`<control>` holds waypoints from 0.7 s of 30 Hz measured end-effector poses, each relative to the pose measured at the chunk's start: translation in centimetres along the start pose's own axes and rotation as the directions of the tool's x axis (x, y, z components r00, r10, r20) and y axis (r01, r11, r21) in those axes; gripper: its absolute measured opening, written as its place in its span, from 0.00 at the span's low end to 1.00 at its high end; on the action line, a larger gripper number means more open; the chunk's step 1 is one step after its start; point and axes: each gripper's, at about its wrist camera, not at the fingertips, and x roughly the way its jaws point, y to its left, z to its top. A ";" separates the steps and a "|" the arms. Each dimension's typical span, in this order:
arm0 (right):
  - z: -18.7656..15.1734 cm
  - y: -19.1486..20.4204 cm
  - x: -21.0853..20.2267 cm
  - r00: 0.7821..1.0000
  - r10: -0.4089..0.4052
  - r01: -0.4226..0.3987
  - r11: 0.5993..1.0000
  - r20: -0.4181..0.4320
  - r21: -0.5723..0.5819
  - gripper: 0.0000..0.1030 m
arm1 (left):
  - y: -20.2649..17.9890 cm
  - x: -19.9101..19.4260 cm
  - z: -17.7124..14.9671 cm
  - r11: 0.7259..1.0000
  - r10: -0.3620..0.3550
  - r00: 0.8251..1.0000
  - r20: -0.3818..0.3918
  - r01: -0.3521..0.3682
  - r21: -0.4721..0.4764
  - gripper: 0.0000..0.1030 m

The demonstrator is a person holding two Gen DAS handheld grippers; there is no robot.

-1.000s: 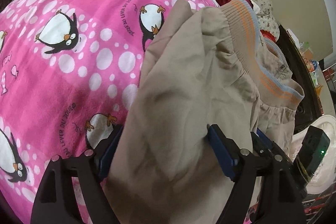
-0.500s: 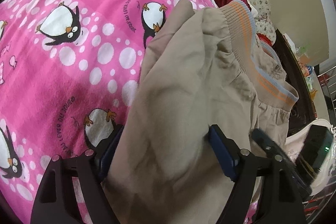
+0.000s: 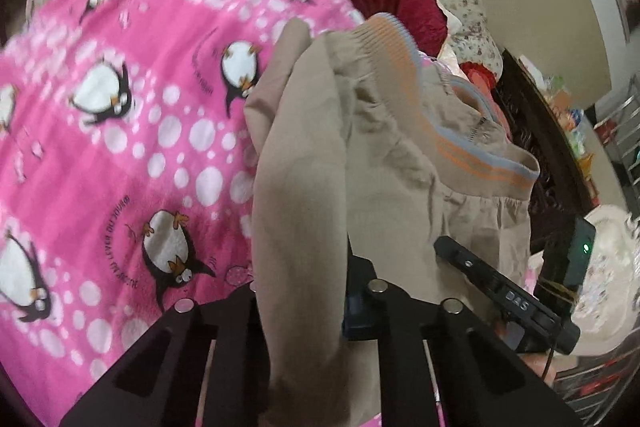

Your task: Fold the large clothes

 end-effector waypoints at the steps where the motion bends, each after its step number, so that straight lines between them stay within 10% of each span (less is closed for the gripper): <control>1: -0.1 -0.1 0.2 1.000 0.003 -0.003 1.000 -0.002 0.005 0.40 | -0.4 -0.2 -0.1 1.000 0.008 1.000 0.004 -0.008 0.011 0.01; 21: -0.2 -1.6 -2.7 0.997 0.077 -0.077 0.997 -0.001 0.019 0.40 | -9.3 -3.3 0.0 0.982 0.021 0.999 0.045 -0.029 0.186 0.00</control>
